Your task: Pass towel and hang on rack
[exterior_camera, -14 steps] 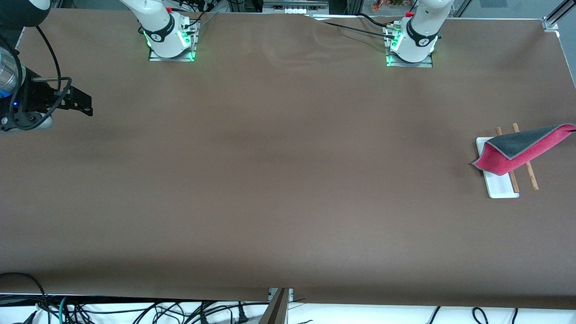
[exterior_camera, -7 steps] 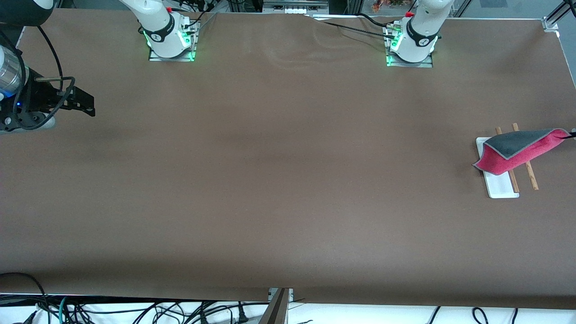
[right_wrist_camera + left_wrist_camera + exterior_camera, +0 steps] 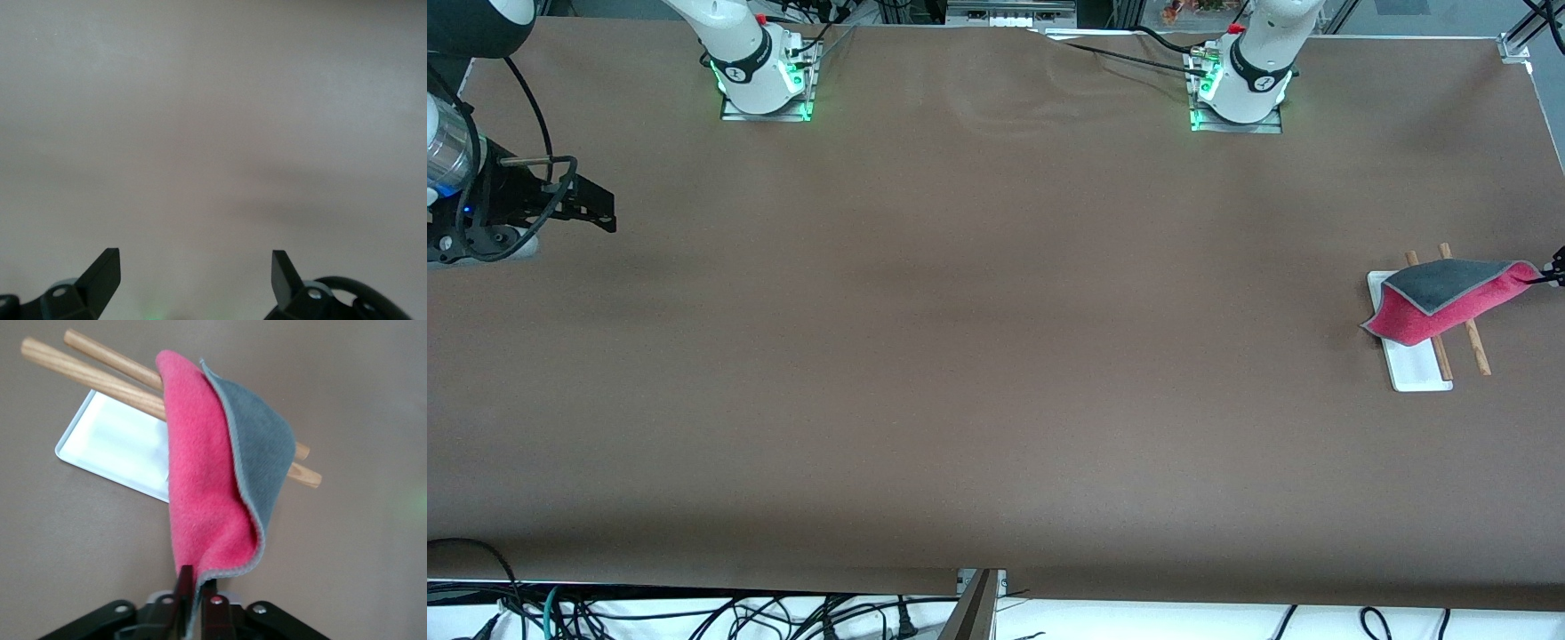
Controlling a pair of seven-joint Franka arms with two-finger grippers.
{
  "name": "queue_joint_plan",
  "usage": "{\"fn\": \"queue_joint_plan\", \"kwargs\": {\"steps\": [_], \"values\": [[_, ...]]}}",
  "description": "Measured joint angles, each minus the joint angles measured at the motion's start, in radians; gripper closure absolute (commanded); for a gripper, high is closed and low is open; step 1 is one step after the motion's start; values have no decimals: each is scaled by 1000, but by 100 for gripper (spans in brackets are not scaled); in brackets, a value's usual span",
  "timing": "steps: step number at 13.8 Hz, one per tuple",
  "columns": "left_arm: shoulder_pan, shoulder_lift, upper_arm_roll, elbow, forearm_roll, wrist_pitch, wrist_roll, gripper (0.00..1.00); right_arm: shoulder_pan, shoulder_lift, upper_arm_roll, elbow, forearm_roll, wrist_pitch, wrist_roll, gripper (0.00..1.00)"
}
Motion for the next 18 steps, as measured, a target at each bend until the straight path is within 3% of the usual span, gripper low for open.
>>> {"fn": "queue_joint_plan", "kwargs": {"steps": [5,10,14,18], "values": [[0,39,0,5,0,16,4,0,0,0,0,1,0,0,0,0],[-2,25,-14,100,0,1,4,0,0,0,0,1,0,0,0,0],[-56,-72,-25,141,1,-81,-37,0,0,0,-1,1,0,0,0,0],[-215,-184,-32,142,52,-204,-246,0,0,0,-1,2,0,0,0,0]]}}
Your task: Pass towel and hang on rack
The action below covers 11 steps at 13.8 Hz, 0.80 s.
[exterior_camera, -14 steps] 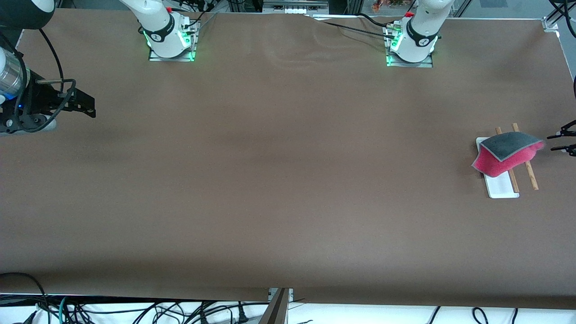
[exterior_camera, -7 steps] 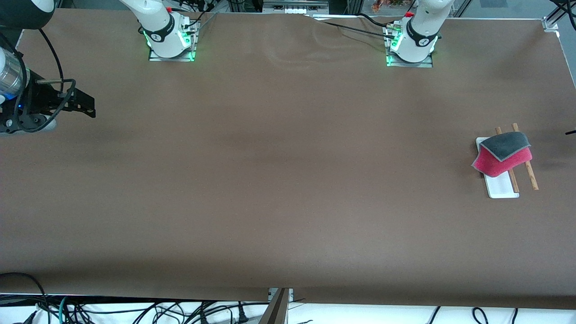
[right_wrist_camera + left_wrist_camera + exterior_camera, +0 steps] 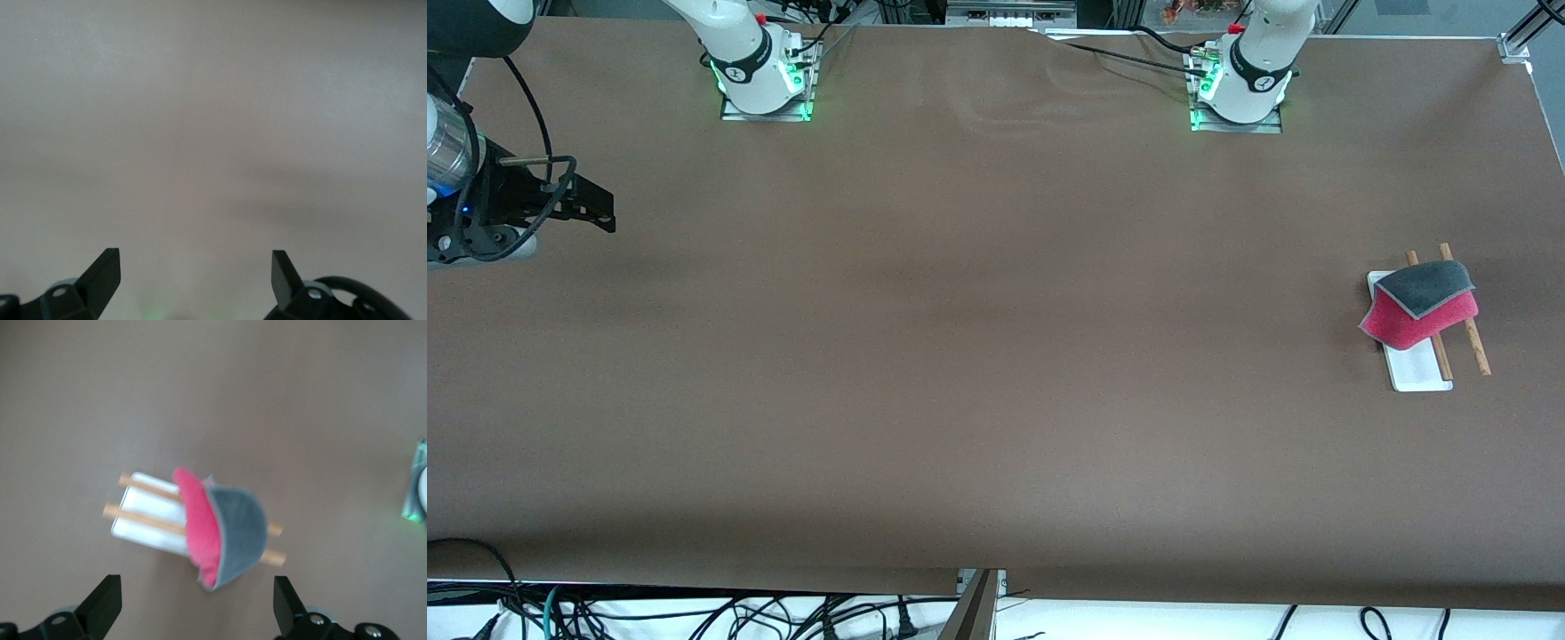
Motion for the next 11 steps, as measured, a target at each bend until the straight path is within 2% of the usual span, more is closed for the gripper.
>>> {"fn": "queue_joint_plan", "kwargs": {"steps": [4,8,11], "values": [[-153,-17,-2,-2,4,-74,-292,0,0,0,0,0,0,0,0,0],[-275,-46,-1,-4,4,-88,-532,0,0,0,0,0,0,0,0,0],[-436,-115,61,-26,4,-96,-755,0,0,0,0,1,0,0,0,0]]}}
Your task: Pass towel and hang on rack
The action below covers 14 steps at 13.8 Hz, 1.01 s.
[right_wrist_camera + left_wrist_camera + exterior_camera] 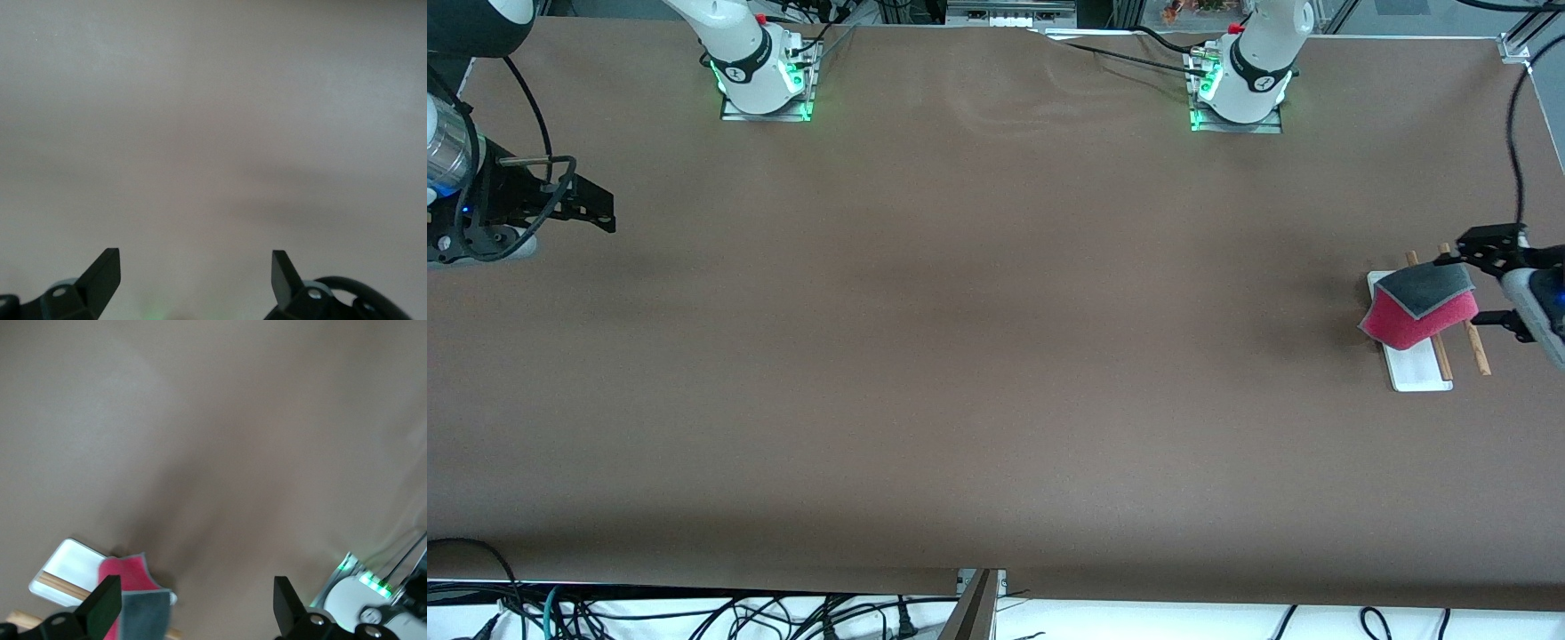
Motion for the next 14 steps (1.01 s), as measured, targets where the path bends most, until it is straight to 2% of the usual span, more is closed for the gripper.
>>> {"fn": "queue_joint_plan", "kwargs": {"steps": [3,7,11,14], "values": [[-139,-82,53,-65,1,32,-296,0,0,0,0,0,0,0,0,0],[-186,-235,64,-269,1,243,-656,0,0,0,0,1,0,0,0,0],[-251,-348,128,-450,24,387,-758,0,0,0,0,1,0,0,0,0],[-260,-387,158,-521,26,419,-771,0,0,0,0,1,0,0,0,0]]}}
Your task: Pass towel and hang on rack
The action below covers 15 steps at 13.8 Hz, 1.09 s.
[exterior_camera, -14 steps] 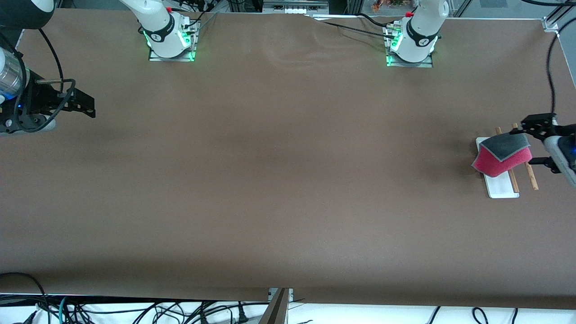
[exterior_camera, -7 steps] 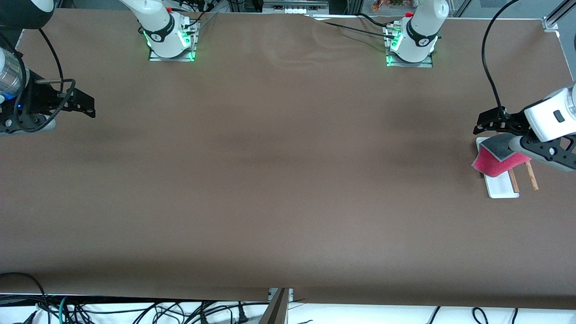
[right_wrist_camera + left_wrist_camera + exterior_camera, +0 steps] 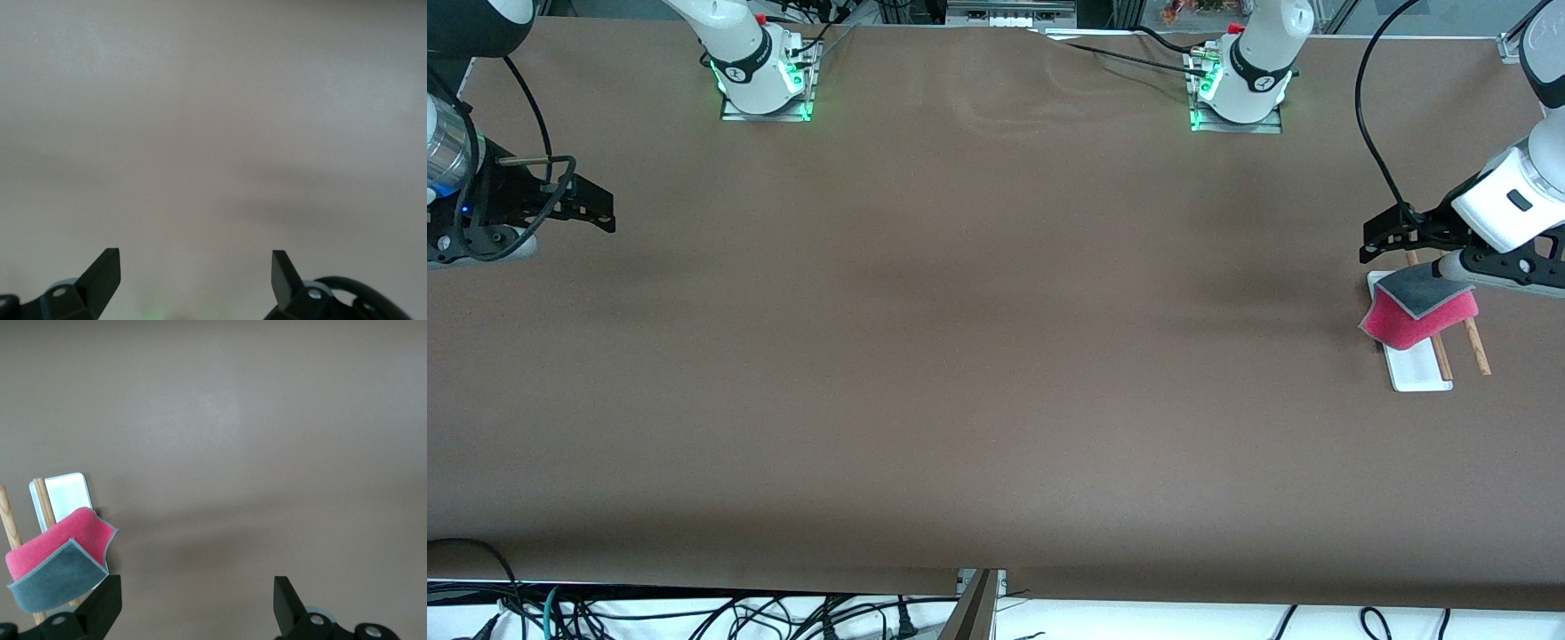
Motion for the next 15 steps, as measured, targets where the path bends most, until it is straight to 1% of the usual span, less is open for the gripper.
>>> {"fn": "queue_joint_plan", "kwargs": {"steps": [5,7,9,15], "values": [[-3,-4,1,-8,4,3,-55,0,0,0,0,0,0,0,0,0],[-5,-5,-2,-8,57,3,-58,0,0,0,0,0,0,0,0,0],[-7,-8,-11,-8,82,3,-63,0,0,0,0,0,0,0,0,0],[-10,-12,-13,-8,79,3,-65,0,0,0,0,0,0,0,0,0]]}}
